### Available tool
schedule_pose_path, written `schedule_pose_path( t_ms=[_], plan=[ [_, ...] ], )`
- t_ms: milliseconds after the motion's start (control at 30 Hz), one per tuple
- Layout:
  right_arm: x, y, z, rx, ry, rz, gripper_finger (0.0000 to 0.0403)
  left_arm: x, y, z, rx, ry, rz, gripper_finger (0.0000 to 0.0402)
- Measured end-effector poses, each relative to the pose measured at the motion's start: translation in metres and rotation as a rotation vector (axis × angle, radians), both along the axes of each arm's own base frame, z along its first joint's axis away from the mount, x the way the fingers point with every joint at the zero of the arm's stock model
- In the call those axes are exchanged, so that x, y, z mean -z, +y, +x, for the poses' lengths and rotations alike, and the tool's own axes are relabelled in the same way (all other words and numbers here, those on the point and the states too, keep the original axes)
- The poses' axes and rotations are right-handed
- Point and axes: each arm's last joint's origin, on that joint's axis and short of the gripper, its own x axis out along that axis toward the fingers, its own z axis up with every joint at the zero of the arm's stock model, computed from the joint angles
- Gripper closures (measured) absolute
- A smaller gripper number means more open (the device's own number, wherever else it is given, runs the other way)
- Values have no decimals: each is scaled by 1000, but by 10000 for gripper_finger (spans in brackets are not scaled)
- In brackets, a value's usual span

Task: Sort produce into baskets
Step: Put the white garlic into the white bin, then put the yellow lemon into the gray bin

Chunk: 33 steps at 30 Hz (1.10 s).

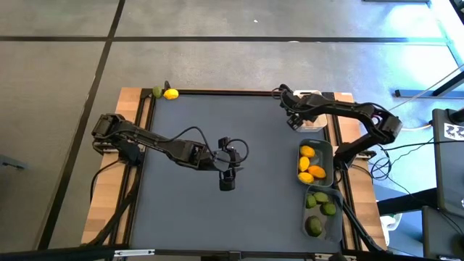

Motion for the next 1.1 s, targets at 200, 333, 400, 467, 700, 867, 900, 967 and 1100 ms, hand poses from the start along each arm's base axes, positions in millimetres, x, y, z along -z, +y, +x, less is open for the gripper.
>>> schedule_pose_path(
  t_ms=[200,333,400,467,700,867,900,967,1100],
  plan=[
    [-22,12,-2,-43,-63,-63,52,0,0,0,-1,0,0,251],
    [-42,32,0,-118,-161,-125,52,0,0,0,-6,-1,-6,251],
    [-54,44,1,-162,-232,-157,52,0,1,0,-20,-6,-25,251],
    [-65,58,3,-204,-326,-173,52,0,2,0,-25,-6,-25,251],
    [-90,108,8,-325,-641,-121,52,2,16,1,-73,15,-34,251],
    [-92,149,16,-467,-725,-23,52,4,26,1,-119,30,-52,245],
    [-91,157,17,-497,-730,-15,52,4,29,1,-128,35,-53,239],
    [-90,173,20,-558,-739,4,52,5,35,1,-152,41,-62,220],
    [-87,200,23,-644,-755,20,52,8,49,-1,-197,79,-62,171]
  ],
)
